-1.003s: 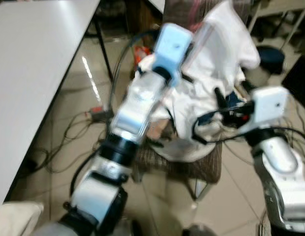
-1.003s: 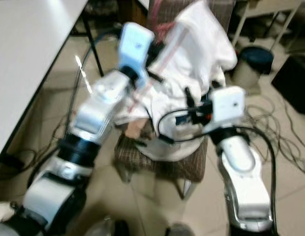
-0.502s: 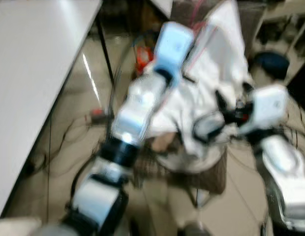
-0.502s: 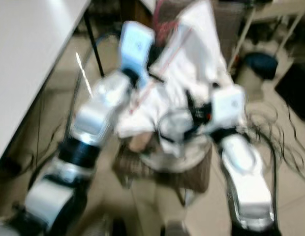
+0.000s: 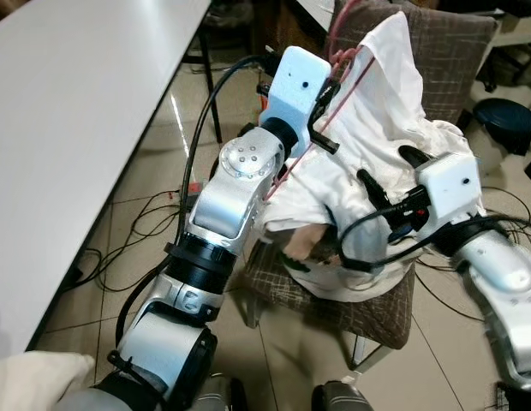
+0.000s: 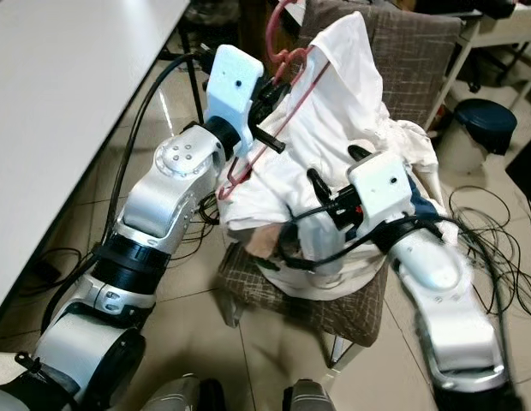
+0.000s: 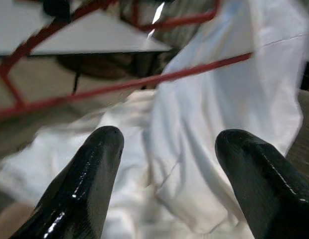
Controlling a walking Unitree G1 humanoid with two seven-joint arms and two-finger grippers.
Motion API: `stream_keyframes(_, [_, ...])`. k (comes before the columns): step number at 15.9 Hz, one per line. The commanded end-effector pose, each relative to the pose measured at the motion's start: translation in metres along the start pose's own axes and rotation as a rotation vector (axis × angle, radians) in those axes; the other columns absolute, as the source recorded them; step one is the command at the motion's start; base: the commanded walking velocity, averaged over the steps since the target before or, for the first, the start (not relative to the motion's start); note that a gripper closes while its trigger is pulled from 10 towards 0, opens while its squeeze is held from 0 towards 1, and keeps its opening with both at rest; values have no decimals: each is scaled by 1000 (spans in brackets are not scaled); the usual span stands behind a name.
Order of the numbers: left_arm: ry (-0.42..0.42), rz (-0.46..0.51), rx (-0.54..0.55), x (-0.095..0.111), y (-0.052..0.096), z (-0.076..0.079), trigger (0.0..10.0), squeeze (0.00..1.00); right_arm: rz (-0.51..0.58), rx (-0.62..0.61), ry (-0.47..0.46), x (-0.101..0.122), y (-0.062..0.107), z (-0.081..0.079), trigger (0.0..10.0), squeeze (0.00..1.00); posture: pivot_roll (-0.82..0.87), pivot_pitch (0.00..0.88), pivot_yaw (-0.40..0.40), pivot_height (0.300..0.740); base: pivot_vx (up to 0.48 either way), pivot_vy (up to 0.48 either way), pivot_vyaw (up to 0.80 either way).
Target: Hang hanger
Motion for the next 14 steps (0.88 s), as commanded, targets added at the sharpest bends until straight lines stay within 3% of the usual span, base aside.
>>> stream_keyframes(1, [-17, 46, -27, 18, -3, 4, 10000, 0, -25, 38, 28, -1, -3, 1, 10000, 0, -155, 111, 43, 740, 0, 0, 0])
stream_keyframes(4, [-18, 49, -71, 20, -4, 11, 10000, 0, -70, 39, 73, -4, -10, 23, 10000, 0, -150, 112, 45, 740, 0, 0, 0])
stream_keyframes(5, [-21, 48, -76, 20, -4, 12, 10000, 0, -85, 30, 85, -5, -12, 32, 10000, 1000, -147, 113, 42, 740, 0, 0, 0])
stream_keyframes(10, [-26, 53, -94, 22, -4, 13, 10000, 0, -135, 68, 78, -12, -19, 43, 10000, 1000, -142, 115, 42, 740, 0, 0, 0])
stream_keyframes(12, [-25, 89, -156, 35, -4, 21, 10000, 0, -94, 110, 73, -5, -24, 46, 10000, 1000, -140, 114, 44, 740, 0, 0, 0])
stream_keyframes(14, [1, 136, -166, 54, -5, 22, 10000, 0, -79, 106, 132, 2, -26, 52, 10000, 1000, -136, 113, 43, 740, 0, 0, 0])
Point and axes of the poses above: a point about 5 cm out from each wrist's last joint towards the gripper, its own y axis pointing back from the gripper into the wrist, its own x axis along the axis of the wrist's last joint, z = x × y, the point moved 6 cm from there along -y, pointing out of the wrist towards the gripper, and after that the axes turned 6 degrees about -y, right-handed, at the moved point
